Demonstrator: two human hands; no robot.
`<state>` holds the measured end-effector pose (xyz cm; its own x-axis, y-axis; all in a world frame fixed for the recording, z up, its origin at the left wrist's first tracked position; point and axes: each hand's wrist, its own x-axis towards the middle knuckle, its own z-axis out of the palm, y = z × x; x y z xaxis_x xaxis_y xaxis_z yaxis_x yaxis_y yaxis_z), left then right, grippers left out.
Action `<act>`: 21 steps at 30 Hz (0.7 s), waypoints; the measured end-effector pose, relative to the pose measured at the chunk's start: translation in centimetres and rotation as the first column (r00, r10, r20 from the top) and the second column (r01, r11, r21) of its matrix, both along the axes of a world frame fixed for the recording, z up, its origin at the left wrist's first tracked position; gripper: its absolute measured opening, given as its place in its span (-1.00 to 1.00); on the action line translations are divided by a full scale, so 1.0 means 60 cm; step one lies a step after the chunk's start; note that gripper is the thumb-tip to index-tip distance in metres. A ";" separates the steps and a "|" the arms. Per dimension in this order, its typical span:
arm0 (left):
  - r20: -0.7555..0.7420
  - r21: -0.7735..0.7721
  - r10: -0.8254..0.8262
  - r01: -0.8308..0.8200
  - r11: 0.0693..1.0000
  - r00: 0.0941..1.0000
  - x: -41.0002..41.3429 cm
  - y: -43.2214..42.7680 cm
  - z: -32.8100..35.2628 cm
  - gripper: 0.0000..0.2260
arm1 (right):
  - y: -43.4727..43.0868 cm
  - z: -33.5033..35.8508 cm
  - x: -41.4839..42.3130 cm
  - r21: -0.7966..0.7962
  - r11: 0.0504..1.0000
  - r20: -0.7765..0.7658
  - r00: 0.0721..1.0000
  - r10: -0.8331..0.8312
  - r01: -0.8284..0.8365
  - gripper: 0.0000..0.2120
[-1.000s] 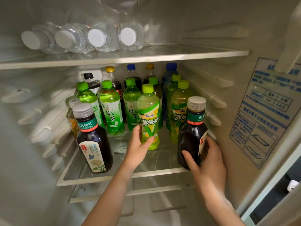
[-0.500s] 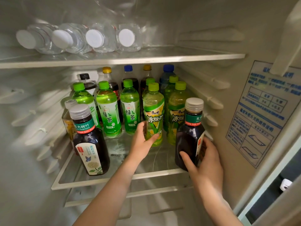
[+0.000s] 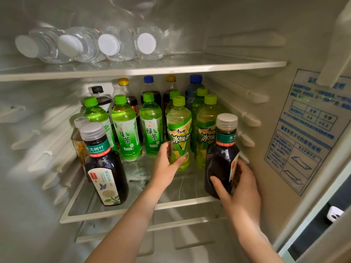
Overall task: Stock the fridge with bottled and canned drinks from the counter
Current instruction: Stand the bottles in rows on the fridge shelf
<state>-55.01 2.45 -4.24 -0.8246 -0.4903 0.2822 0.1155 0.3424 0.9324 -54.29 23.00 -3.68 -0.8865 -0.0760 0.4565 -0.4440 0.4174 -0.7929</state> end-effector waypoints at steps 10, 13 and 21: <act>0.033 -0.166 0.062 -0.056 0.985 0.998 0.007 0.007 0.003 -0.32 | 0.000 0.005 0.000 0.003 1.000 0.012 1.000 0.015 -0.015 -0.35; 0.017 -0.317 0.134 -0.122 0.941 0.991 0.038 0.020 0.009 -0.28 | 0.003 0.005 -0.001 -0.002 0.999 0.015 0.999 0.034 -0.034 -0.34; -0.696 -0.283 0.381 -0.720 0.634 0.609 0.209 0.002 0.010 -0.69 | -0.005 0.001 -0.007 -0.013 0.997 0.058 0.996 0.072 -0.071 -0.39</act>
<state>-42.49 2.60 -3.62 -0.0554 -0.4350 0.8987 0.1343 0.8887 0.4385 -54.68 22.69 -3.60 -0.9039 -0.1355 0.4057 -0.4257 0.3769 -0.8226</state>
